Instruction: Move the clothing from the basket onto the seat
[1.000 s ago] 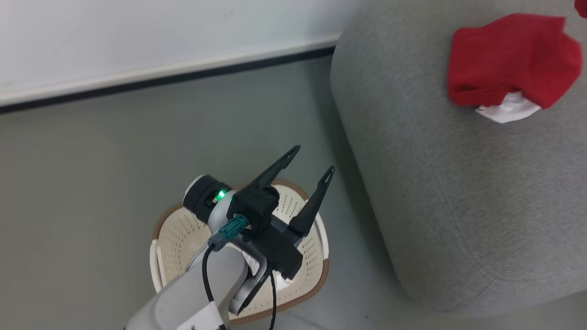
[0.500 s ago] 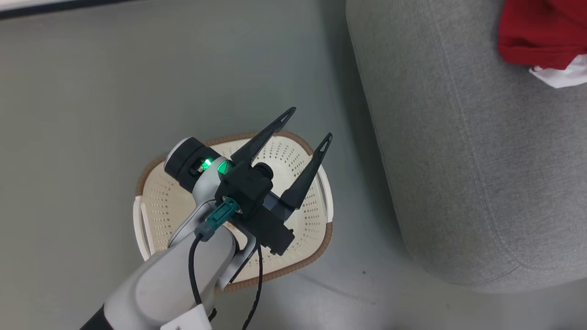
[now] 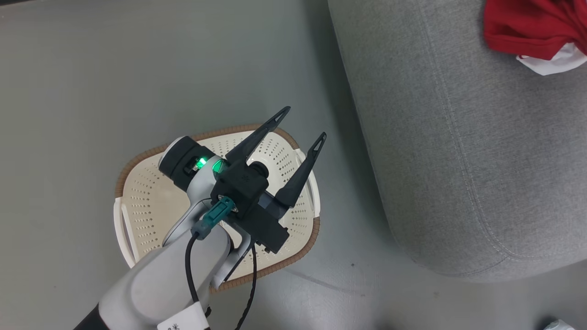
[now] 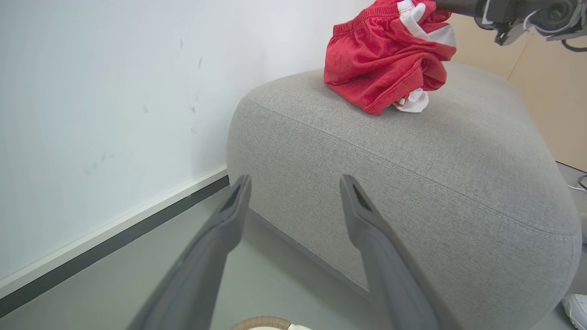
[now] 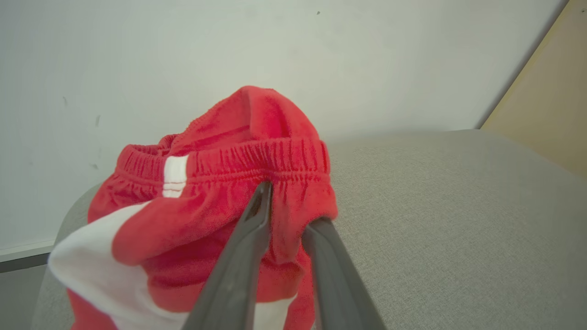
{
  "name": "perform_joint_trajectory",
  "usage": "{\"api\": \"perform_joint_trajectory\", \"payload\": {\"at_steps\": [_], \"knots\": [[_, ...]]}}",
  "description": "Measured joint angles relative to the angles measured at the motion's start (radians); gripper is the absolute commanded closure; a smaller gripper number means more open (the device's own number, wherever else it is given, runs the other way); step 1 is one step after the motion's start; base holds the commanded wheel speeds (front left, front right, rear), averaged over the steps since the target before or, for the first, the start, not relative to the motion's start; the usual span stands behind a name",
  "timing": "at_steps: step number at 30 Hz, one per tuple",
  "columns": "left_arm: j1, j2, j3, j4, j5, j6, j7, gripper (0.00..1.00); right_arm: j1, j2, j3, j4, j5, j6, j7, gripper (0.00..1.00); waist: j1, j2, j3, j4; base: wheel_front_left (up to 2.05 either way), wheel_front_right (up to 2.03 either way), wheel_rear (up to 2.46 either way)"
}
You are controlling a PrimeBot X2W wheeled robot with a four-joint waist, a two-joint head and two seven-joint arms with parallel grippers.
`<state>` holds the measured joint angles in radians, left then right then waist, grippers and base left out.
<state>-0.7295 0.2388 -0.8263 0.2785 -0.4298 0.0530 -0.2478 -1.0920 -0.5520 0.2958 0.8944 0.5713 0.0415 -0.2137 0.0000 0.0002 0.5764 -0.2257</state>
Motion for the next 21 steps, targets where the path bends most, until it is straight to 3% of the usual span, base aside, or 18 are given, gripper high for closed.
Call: {"api": "perform_joint_trajectory", "payload": {"at_steps": [11, 21], "knots": [[0.029, -0.025, 0.019, 0.032, -0.041, 0.0, -0.001, 0.0, 0.064, 0.026, 0.054, 0.011, -0.039, 0.038, -0.027, 0.0, -0.0001, -0.0001, -0.063, -0.019, 0.0, 0.0, 0.0], [0.07, -0.046, 0.089, 0.102, -0.081, 0.019, -0.002, 0.0, 0.189, 0.072, 0.102, -0.022, -0.081, 0.046, -0.035, 0.0, -0.0002, -0.0002, -0.17, -0.018, 0.0, 0.0, 0.0]]}}
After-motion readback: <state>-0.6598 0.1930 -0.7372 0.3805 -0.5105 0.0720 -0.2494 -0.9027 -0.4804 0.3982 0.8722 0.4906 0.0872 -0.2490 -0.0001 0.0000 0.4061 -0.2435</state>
